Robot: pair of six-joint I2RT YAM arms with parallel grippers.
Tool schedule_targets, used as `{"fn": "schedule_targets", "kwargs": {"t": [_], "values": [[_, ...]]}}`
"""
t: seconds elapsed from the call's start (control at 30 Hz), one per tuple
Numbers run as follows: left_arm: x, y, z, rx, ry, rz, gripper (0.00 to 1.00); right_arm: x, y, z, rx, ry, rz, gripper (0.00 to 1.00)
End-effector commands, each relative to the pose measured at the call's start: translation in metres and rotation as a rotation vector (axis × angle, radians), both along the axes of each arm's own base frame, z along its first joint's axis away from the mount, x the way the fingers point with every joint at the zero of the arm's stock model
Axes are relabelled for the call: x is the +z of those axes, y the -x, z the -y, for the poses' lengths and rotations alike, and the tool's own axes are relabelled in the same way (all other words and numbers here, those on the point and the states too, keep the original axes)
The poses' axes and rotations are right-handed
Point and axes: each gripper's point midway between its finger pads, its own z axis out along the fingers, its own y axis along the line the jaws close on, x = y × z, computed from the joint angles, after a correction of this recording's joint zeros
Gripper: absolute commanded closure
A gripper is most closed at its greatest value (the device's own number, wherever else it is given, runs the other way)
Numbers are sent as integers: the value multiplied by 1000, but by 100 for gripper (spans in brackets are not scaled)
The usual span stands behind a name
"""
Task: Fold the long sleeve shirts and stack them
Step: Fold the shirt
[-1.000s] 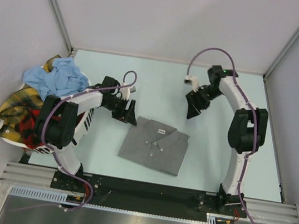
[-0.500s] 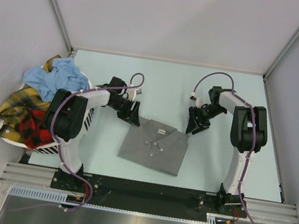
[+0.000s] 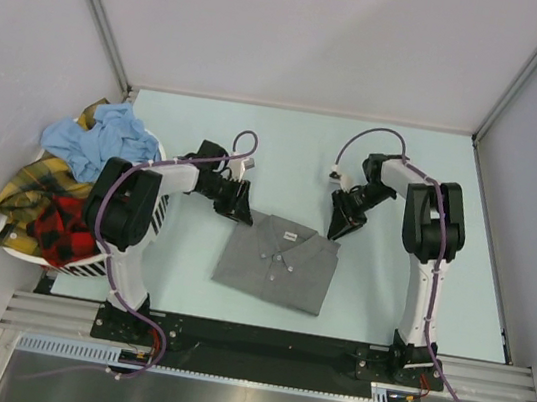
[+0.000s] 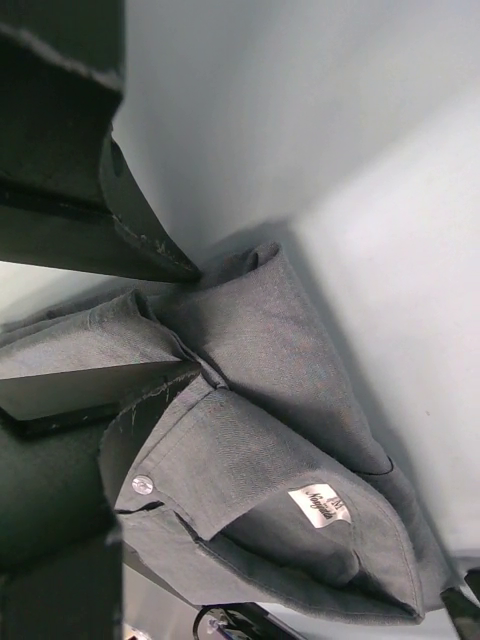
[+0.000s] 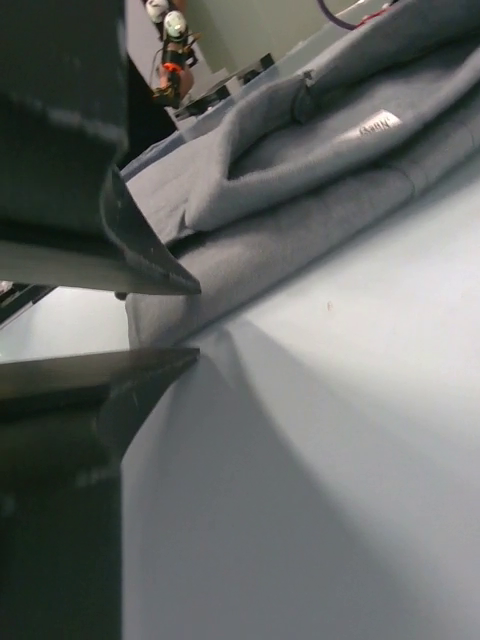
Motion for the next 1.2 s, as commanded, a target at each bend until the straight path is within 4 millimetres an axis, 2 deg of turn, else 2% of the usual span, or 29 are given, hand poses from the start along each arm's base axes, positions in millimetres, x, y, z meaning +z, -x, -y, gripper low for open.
{"fn": "schedule_targets", "kwargs": {"t": [0.0,0.23,0.3,0.37,0.43,0.5,0.53,0.6,0.63,0.77,0.83,0.93,0.97,1.0,1.07,1.1,1.13,1.17], "values": [[-7,5,3,-2,10,-22,57,5,8,7,77,9,8,64],[-8,6,3,4,8,-21,57,-1,29,23,125,36,-20,53],[-10,6,3,6,11,-26,57,-2,27,20,131,35,-5,57],[-11,4,5,12,21,-30,61,-3,22,17,126,31,10,73],[-9,2,8,13,37,-27,69,-2,9,16,121,41,51,100],[-5,-1,10,22,53,-20,73,-3,-4,18,104,69,79,100],[-4,-3,11,23,58,-16,77,0,-23,18,89,75,138,100],[-2,-7,13,33,67,-10,81,2,-45,22,49,104,187,100],[-1,-9,14,39,71,-9,87,5,-65,23,25,109,233,100],[1,-24,15,53,64,12,99,15,-103,22,-28,124,312,100],[-4,-30,12,62,36,18,100,18,-106,22,-25,125,321,100],[0,-43,13,67,34,47,100,18,-104,25,-22,143,326,100],[3,-48,13,66,34,62,100,21,-104,28,-32,151,328,95],[5,-49,14,65,35,66,90,23,-105,31,-42,157,332,72],[15,-54,10,65,26,93,73,33,-109,38,-83,164,345,54],[22,-56,8,68,31,112,61,51,-116,47,-120,151,380,44],[49,-57,5,65,75,167,56,63,-119,50,-153,127,390,39],[52,-46,3,61,92,166,52,76,-120,52,-180,92,392,35]]}}
